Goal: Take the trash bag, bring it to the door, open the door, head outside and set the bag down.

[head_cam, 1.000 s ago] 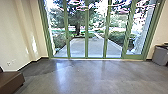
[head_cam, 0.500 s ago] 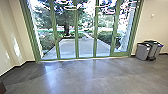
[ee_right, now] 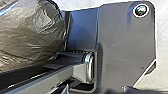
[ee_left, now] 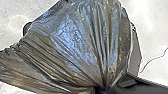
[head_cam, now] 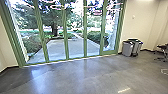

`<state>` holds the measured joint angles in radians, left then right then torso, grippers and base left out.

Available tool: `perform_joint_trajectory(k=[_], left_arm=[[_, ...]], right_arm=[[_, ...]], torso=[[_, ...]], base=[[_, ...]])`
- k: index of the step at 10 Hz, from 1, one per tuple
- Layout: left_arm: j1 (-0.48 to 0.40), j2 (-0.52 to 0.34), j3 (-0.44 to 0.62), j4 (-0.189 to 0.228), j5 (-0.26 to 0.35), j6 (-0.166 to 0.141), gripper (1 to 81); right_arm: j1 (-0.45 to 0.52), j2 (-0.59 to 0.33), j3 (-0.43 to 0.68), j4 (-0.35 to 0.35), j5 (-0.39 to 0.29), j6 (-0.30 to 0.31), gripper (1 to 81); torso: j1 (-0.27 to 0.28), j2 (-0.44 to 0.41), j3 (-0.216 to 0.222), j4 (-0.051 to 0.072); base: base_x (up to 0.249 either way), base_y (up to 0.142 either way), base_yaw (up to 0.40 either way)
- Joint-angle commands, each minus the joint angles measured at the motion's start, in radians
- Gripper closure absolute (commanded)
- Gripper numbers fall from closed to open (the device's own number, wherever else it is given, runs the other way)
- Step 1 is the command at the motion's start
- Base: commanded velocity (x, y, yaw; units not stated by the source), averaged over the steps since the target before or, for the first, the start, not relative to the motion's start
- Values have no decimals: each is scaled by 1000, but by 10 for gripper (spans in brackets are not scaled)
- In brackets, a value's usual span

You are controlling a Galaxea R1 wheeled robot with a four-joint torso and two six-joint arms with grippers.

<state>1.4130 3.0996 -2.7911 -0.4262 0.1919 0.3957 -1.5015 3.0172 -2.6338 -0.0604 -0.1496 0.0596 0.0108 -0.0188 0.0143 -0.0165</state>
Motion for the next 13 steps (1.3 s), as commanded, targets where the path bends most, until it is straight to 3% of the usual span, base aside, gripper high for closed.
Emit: perform_joint_trajectory(k=[1, 9, 13], left_arm=[[-68, 1, 1, 1, 69, 6, 811], [-68, -1, 1, 0, 69, 5, 811], [-68, 1, 1, 1, 69, 5, 811]], right_arm=[[59, 5, -1, -4, -59, -1, 10], [57, 10, -6, -4, -61, -1, 10], [59, 11, -6, -10, -61, -1, 10]], torso=[[0, 0, 0, 0], [0, 0, 0, 0], [0, 0, 0, 0]], base=[[0, 0, -306], [0, 0, -248], [0, 0, -91]])
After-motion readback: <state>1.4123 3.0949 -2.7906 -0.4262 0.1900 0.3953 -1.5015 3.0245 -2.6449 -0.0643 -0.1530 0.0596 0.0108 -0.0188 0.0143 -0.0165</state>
